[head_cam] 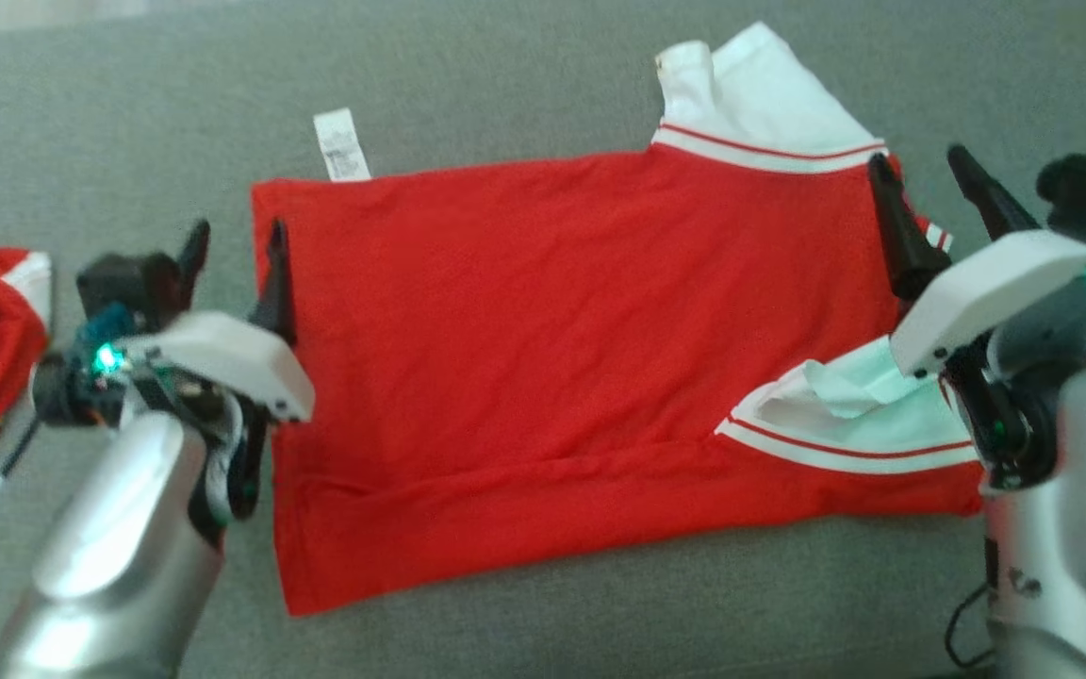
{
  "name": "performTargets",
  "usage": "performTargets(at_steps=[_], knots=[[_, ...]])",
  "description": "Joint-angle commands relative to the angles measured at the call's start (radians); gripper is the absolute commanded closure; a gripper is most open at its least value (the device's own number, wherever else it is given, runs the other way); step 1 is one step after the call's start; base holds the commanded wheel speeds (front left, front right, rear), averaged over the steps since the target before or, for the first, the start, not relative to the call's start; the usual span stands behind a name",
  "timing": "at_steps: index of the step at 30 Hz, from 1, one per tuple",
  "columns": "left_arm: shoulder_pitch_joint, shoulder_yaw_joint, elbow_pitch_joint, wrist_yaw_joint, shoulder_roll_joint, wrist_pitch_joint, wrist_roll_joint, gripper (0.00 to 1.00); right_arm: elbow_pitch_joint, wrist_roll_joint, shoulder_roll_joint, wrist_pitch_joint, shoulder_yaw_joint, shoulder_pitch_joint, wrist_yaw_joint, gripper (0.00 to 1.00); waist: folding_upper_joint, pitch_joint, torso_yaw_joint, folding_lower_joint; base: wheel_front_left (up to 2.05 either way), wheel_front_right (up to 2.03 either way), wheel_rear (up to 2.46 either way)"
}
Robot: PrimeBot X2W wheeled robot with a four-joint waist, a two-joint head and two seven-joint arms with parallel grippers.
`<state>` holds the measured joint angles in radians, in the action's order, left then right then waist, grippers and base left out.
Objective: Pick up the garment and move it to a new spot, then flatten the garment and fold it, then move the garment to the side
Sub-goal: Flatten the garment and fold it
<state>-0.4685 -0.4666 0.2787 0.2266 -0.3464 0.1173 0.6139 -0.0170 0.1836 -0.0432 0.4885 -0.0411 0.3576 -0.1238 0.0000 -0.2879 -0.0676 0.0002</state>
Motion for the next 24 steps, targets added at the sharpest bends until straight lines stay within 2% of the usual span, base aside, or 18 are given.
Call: performTargets(at_steps=[1,6,13,18,22,23,24], knots=[[-0.061,0.050,0.002,-0.006,-0.020,-0.016,-0.006,0.00,-0.030,0.003,-0.007,-0.010,0.028,0.036,-0.007,0.00,0.0000,-0.047,-0.021,-0.0002,0.00,0.00,0.00],[-0.148,0.073,0.128,-0.009,-0.006,-0.052,-0.004,0.00,-0.009,0.014,-0.007,-0.028,0.054,0.081,-0.007,0.00,0.0000,-0.101,-0.049,-0.0002,0.00,0.00,0.00],[-0.188,0.074,0.216,-0.051,0.017,-0.061,0.027,0.00,0.002,0.011,-0.007,-0.048,0.031,0.083,-0.007,0.00,0.0000,-0.129,-0.056,-0.0002,0.00,0.00,0.00],[-0.212,0.069,0.266,-0.034,0.019,-0.053,0.019,0.00,0.005,0.021,-0.007,-0.051,0.029,0.082,-0.007,0.00,0.0000,-0.140,-0.054,-0.0002,0.00,0.00,0.00],[-0.225,0.060,0.293,-0.044,0.033,-0.025,0.033,0.00,0.001,0.030,-0.007,-0.049,0.038,0.086,-0.007,0.00,0.0000,-0.149,-0.050,-0.0002,0.00,0.00,0.00],[-0.226,0.054,0.298,-0.051,0.038,-0.010,0.038,0.30,0.000,0.031,-0.007,-0.048,0.038,0.088,-0.007,0.00,0.0000,-0.151,-0.048,-0.0002,0.00,0.00,0.00],[-0.226,0.046,0.301,-0.062,0.043,0.008,0.044,0.73,-0.002,0.033,-0.007,-0.047,0.037,0.090,-0.007,0.00,0.0000,-0.153,-0.045,-0.0002,0.00,0.00,0.00]])
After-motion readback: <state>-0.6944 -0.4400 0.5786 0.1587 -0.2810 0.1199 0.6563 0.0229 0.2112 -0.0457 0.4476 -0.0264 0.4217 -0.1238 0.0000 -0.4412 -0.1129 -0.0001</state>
